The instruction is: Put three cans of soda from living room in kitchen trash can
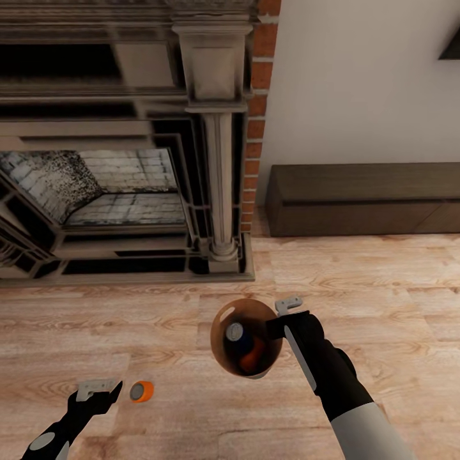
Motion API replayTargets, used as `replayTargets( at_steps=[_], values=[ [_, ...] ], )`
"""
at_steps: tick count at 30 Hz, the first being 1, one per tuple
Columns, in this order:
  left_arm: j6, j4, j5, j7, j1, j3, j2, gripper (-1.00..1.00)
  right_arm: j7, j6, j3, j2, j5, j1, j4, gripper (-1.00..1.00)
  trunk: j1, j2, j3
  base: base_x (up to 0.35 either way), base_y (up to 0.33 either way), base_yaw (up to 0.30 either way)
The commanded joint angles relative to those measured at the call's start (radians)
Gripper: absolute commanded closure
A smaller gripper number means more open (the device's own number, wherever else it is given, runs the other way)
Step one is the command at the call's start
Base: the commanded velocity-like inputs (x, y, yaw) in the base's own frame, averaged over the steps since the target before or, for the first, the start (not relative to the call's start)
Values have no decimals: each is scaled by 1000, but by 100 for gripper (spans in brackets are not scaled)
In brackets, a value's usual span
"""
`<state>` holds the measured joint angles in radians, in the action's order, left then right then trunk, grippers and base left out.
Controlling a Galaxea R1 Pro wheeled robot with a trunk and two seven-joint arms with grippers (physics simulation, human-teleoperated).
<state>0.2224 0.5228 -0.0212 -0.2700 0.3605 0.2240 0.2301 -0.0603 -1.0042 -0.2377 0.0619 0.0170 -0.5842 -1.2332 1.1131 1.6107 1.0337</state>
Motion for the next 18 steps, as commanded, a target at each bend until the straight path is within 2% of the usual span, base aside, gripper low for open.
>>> replayTargets(
  at_steps=[1,18],
  values=[
    [0,0,0,0,0,0,0,-100,4,1,0,0,-19,0,0,100,4,7,3,0,0,0],
    [0,0,0,0,0,0,0,-100,4,1,0,0,-19,0,0,100,69,126,56,0,0,0]
  ],
)
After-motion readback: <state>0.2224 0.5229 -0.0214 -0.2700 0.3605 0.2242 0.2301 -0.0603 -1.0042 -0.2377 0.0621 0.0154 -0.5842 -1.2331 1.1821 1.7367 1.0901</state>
